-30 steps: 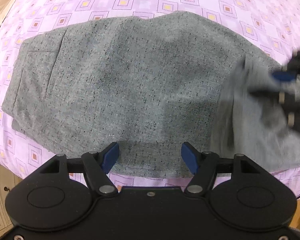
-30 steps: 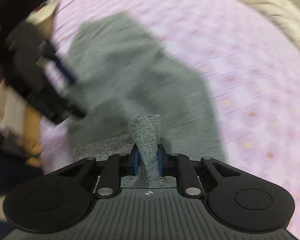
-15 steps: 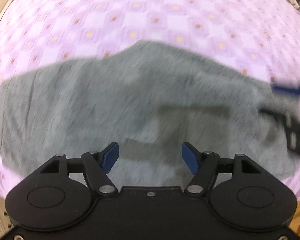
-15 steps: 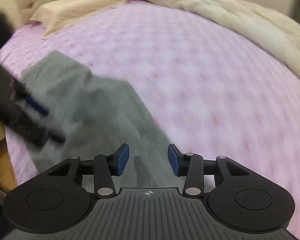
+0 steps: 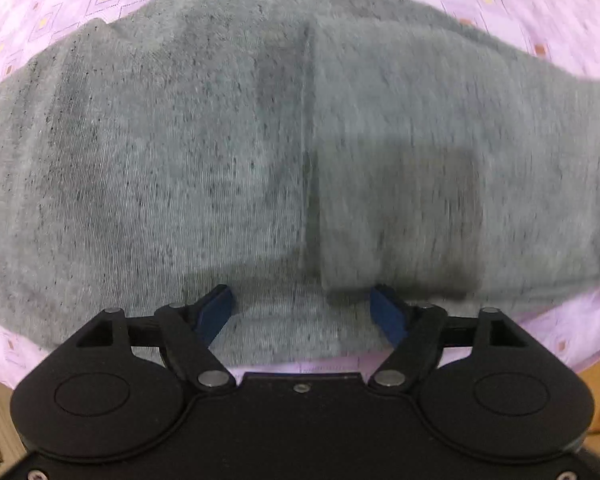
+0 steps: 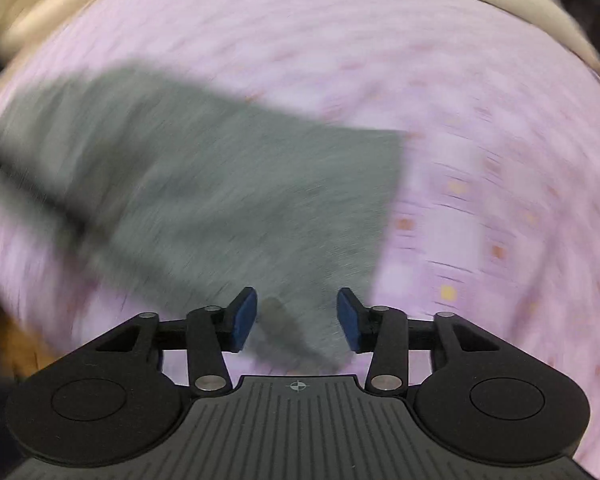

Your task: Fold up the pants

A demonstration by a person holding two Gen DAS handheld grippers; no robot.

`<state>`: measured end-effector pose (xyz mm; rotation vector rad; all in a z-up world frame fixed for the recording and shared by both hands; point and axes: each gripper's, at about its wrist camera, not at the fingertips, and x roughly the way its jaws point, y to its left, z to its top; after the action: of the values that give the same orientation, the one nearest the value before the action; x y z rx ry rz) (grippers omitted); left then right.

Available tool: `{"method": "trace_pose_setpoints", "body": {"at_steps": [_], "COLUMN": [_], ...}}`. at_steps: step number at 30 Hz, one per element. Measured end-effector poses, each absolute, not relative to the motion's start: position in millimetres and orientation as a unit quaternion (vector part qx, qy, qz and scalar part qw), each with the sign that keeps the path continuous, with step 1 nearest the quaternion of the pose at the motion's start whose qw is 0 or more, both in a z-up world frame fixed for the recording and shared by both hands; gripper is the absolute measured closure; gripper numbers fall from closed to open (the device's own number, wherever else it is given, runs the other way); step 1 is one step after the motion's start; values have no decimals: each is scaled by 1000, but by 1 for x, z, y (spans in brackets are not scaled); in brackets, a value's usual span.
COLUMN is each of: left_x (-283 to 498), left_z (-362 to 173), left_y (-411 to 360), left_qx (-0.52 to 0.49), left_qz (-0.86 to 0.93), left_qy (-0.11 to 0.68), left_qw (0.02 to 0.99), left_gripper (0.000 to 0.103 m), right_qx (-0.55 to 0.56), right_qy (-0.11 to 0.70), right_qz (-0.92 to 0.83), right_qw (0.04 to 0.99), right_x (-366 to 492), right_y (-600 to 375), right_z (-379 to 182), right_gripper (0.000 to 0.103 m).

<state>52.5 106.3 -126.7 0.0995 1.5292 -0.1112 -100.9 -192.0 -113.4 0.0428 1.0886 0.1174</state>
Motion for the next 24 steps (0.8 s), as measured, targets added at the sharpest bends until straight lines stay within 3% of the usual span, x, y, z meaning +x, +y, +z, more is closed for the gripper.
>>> {"method": "trace_pose_setpoints", "body": {"at_steps": [4,5,6,7,16,19,24], "left_x": [35,30,25,22,23,50,106], "left_z": [-114,-110,-103,-97,-37,-23,-23], "left_y": [101,96,95,94,142,166,210], "left_qx": [61,61,64,67,55,61,79], "left_qz": [-46,-45,-43,-40,19,30,36], "left_qy": [677,671,664,657,611,597,576], "left_qw": [732,738,744,749,789,799,813], "left_gripper": [28,28,28,28,28,28,28], "right_qx": [157,170,153,119,65,52,49], "right_qy": [552,566,571,571,550,512,485], "right_qz": [12,20,36,44,29,42,78], "right_qw": [819,807,806,811,832,857,870], "right_x": [-83,-79,-77,-75,-69,-68,-55], "right_y": [-222,-223,-219,-214,-209,-201,-166], "right_z": [-134,-138,-137,-132,-108,-86,-66], "right_gripper": [51,58,89,92,90,80,76]}}
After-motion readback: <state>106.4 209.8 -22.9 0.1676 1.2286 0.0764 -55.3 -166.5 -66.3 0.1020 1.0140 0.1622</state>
